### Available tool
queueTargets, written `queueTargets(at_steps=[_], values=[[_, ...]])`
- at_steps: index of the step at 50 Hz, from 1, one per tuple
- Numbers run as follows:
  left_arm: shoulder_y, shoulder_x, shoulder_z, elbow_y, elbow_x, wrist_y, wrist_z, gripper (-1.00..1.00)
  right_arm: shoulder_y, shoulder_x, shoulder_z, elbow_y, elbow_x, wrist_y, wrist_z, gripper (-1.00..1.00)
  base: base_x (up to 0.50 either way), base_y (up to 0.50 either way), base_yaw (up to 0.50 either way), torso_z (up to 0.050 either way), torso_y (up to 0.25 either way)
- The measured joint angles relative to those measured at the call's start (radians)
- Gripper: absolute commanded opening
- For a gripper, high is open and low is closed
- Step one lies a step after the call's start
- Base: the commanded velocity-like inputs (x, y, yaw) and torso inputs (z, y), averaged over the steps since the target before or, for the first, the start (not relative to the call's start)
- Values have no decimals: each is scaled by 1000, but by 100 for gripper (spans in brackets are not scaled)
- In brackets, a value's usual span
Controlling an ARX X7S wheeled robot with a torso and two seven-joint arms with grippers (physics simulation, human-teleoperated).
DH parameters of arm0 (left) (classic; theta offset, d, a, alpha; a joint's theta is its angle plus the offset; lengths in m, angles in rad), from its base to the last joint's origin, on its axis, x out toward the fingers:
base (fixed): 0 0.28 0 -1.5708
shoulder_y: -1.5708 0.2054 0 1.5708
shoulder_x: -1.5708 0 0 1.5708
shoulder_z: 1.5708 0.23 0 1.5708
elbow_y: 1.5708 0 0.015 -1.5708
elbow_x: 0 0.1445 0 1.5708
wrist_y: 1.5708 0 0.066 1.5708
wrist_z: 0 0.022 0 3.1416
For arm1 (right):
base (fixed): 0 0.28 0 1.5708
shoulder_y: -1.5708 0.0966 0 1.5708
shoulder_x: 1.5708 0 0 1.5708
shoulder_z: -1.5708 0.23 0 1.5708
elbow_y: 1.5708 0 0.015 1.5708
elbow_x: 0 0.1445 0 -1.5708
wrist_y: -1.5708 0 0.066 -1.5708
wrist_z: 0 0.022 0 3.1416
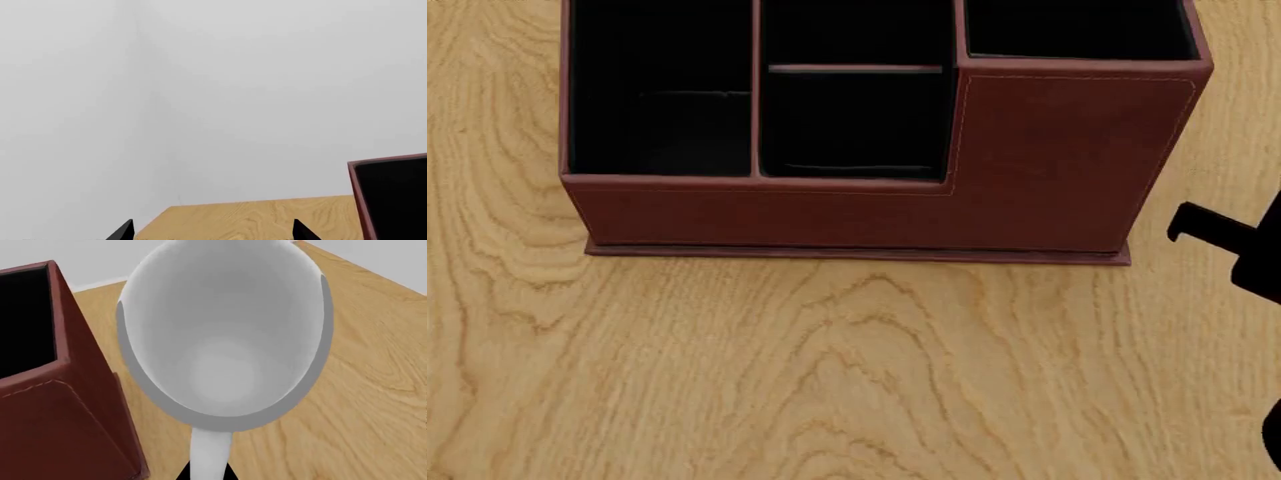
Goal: Pick up the white mug and place it to the right of the caddy.
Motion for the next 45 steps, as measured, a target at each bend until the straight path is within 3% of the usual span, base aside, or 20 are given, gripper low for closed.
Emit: queueTargets(at_steps=[45], values=[[10, -4, 1, 2, -4, 4, -4, 100, -103, -62, -39, 100, -33, -43, -57, -100, 0, 0, 0, 0, 1]])
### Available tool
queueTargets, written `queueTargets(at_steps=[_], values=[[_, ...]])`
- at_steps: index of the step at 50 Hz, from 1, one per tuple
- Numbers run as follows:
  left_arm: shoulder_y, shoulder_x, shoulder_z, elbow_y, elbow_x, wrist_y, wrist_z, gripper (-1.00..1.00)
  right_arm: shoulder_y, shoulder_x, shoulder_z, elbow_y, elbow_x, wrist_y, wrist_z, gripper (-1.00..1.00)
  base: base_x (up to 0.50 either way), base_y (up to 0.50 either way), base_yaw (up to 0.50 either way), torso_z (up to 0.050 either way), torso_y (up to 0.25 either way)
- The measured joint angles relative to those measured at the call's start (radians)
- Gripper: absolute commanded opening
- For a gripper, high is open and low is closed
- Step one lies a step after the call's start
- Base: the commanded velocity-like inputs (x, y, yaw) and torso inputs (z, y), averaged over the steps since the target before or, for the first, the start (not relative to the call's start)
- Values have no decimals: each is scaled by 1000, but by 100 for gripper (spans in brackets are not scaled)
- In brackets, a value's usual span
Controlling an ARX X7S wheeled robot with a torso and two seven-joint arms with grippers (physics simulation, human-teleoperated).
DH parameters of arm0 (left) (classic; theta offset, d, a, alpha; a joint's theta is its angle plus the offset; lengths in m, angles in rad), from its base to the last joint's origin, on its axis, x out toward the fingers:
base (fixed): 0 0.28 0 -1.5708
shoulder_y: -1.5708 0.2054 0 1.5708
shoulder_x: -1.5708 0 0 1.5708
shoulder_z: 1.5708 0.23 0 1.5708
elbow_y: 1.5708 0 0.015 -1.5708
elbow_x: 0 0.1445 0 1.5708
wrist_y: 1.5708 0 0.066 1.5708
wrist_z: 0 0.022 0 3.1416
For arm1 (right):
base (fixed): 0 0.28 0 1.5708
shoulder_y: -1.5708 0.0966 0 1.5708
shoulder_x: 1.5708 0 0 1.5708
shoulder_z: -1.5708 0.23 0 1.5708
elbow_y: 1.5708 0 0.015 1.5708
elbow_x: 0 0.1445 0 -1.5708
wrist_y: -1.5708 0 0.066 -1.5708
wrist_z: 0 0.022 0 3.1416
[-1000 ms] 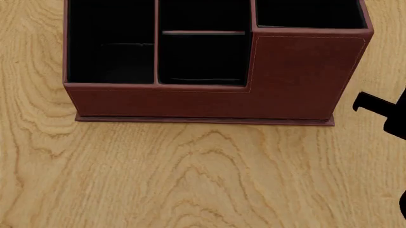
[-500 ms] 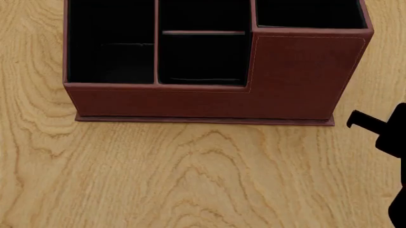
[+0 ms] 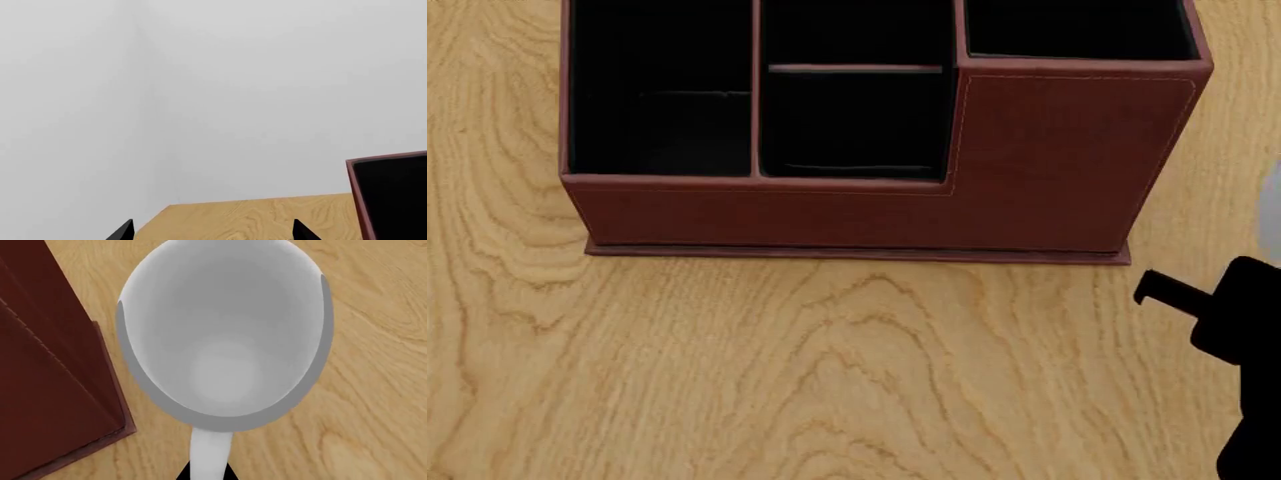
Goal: Pick up the white mug and place it to the right of the caddy.
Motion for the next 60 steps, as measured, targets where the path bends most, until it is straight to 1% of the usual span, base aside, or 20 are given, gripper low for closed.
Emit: queueTargets(at_steps=[30, 60], values=[[-12, 0, 25, -4, 9, -8, -4, 100, -51, -53, -25, 79, -32, -31, -78, -100, 0, 0, 0, 0, 1], [-12, 0, 33, -12, 11, -2, -6, 100, -28, -110, -51, 158, -70, -27, -156, -100, 0, 0, 0, 0, 1]])
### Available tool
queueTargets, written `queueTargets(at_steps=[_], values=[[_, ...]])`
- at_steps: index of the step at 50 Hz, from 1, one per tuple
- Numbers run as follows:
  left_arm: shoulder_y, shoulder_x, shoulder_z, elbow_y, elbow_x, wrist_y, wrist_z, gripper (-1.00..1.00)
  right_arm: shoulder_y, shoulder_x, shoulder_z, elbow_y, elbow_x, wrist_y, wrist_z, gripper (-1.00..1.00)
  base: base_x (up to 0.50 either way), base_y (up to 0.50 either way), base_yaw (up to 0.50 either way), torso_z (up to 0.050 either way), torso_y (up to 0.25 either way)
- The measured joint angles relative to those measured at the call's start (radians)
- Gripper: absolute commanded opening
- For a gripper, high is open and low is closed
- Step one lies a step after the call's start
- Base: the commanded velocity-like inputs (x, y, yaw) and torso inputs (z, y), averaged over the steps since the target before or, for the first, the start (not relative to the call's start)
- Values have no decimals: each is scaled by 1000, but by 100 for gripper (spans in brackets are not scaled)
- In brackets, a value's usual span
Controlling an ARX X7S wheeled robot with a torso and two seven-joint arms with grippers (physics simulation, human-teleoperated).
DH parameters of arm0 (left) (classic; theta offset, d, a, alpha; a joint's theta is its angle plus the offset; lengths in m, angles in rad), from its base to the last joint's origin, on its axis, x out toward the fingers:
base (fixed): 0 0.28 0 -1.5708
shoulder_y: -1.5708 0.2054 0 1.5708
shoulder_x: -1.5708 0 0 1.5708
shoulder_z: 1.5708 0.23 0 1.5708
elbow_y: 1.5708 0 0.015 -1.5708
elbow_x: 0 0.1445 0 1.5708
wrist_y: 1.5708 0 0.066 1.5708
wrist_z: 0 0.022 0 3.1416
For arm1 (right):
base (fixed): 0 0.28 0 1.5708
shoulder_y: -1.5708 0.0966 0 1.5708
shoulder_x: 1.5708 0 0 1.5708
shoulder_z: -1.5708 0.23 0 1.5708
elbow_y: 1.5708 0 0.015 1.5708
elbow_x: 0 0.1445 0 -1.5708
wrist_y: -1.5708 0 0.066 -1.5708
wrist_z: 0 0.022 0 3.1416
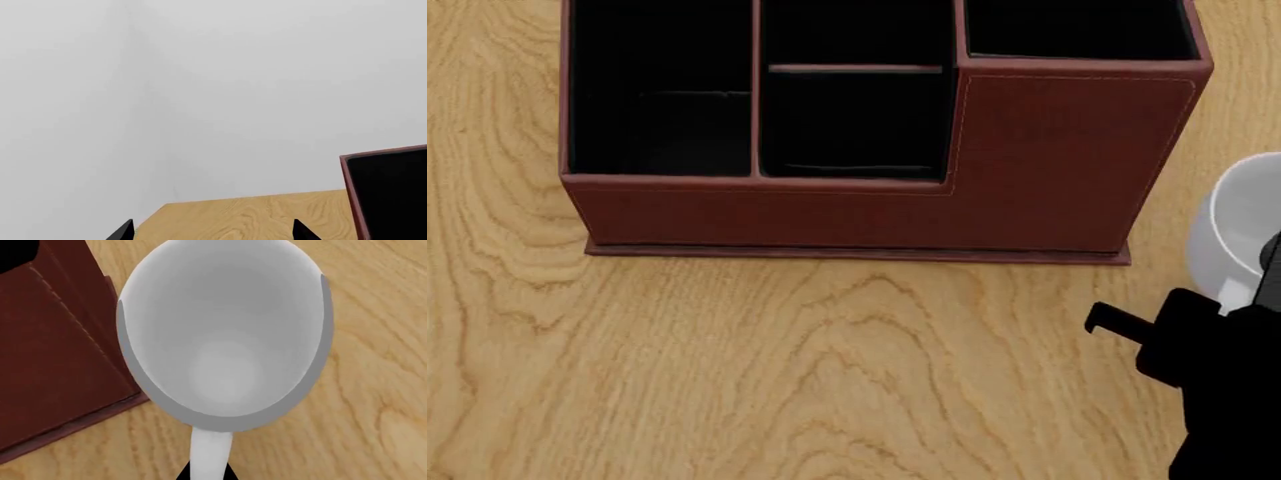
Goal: Pick up the white mug and place it to the right of the caddy.
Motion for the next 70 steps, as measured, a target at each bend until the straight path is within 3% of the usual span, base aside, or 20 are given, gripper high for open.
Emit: queueTargets(at_steps=[70], values=[[10, -3, 2, -12, 0, 13, -7, 100, 78, -128, -44, 204, -64, 13, -101, -100, 0, 0, 0, 0, 1]])
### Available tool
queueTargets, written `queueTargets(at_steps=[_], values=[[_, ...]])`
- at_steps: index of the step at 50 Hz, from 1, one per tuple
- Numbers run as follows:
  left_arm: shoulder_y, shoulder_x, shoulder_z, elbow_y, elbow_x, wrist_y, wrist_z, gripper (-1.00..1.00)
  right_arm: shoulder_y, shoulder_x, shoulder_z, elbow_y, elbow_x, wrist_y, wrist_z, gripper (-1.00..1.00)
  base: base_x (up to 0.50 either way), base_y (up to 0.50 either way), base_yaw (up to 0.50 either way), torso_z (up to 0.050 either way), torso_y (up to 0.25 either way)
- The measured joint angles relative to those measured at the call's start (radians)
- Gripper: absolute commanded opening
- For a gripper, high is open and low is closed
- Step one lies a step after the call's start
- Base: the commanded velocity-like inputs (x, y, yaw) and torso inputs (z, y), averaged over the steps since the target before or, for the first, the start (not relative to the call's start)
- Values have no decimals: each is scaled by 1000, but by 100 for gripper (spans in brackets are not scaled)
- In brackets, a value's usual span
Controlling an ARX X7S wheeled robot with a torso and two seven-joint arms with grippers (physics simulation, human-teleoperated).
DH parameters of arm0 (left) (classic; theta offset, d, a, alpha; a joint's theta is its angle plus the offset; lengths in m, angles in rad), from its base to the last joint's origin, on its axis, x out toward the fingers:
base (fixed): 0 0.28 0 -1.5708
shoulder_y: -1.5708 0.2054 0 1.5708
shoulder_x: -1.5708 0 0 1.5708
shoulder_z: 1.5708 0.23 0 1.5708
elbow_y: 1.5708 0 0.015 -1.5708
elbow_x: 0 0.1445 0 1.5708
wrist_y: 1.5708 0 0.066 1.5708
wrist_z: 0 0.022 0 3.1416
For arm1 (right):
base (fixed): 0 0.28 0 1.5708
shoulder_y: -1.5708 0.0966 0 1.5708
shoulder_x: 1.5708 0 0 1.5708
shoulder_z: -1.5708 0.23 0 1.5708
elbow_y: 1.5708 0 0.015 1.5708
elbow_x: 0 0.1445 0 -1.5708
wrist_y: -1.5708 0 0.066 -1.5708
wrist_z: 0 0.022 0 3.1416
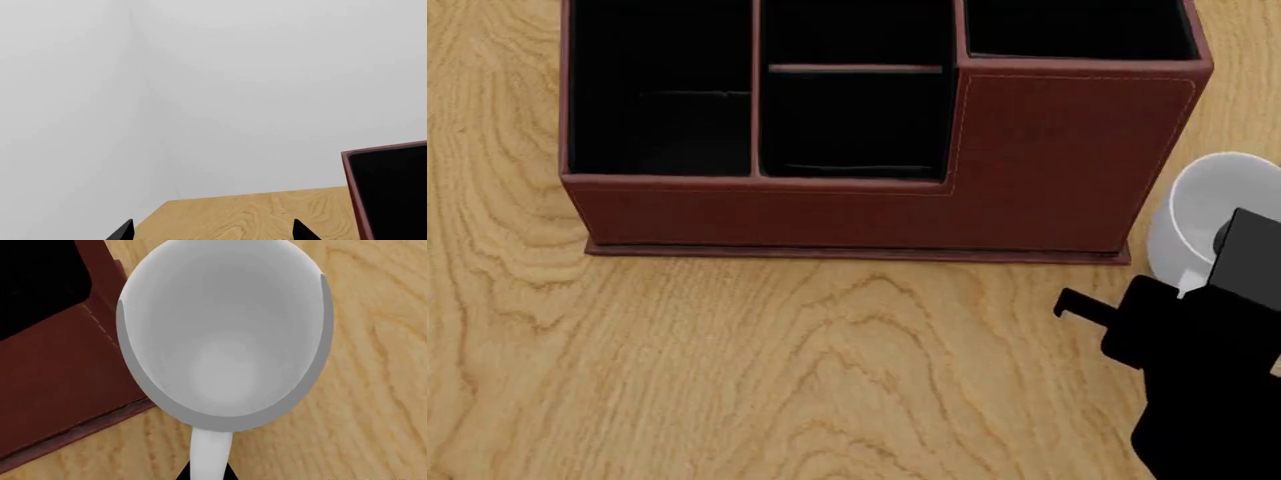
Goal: Pick up the white mug and place it to the right of the caddy.
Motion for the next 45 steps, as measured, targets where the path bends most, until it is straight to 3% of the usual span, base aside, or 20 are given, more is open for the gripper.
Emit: queueTargets(at_steps=[27, 28, 45], values=[[-7, 3, 12, -14, 2, 8, 0, 100, -5, -14, 10, 15, -9, -4, -5, -100, 2, 0, 1, 0, -2], [-7, 3, 12, -15, 2, 8, 0, 100, -5, -14, 10, 15, -9, -4, -5, 100, 11, -3, 3, 0, 0], [-10, 5, 21, -24, 4, 16, 2, 100, -32, -6, 29, 12, 6, -7, -20, 100, 0, 0, 0, 0, -1]])
